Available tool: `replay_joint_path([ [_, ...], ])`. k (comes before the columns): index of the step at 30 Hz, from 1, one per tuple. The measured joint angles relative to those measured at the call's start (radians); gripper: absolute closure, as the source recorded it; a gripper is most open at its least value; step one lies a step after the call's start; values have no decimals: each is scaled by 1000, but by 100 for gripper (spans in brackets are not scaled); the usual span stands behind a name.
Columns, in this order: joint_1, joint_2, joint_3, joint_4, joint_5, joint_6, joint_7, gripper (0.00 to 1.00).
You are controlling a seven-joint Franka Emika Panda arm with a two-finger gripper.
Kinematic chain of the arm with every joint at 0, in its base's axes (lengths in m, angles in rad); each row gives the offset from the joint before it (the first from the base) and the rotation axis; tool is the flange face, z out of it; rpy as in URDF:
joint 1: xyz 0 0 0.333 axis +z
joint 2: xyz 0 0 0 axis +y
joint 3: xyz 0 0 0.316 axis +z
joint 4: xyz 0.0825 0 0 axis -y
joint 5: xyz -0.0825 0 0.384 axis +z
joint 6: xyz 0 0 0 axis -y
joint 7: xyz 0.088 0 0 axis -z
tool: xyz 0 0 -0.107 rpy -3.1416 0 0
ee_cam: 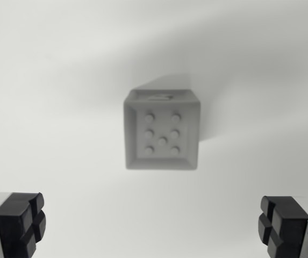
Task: Destack cube
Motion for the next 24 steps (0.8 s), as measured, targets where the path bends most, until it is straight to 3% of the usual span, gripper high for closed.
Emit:
replay_joint_path([
  [24,0,-200,0,64,-2,-264,2,0],
])
